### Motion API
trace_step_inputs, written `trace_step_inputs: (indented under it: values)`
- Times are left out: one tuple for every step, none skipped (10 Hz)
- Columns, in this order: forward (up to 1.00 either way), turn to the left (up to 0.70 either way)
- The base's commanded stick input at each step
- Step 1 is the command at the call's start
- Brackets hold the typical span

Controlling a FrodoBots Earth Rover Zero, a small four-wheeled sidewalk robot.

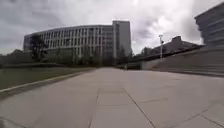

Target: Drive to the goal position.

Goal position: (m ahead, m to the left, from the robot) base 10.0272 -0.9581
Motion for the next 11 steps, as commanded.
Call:
trace_step_inputs:
  values:
    - [1.0, 0.0]
    - [1.0, 0.0]
    - [1.0, 0.0]
    - [1.0, 0.0]
    - [1.0, 0.0]
    - [1.0, 0.0]
    - [1.0, 0.0]
    - [1.0, 0.0]
    - [1.0, 0.0]
    - [1.0, 0.0]
    - [1.0, 0.0]
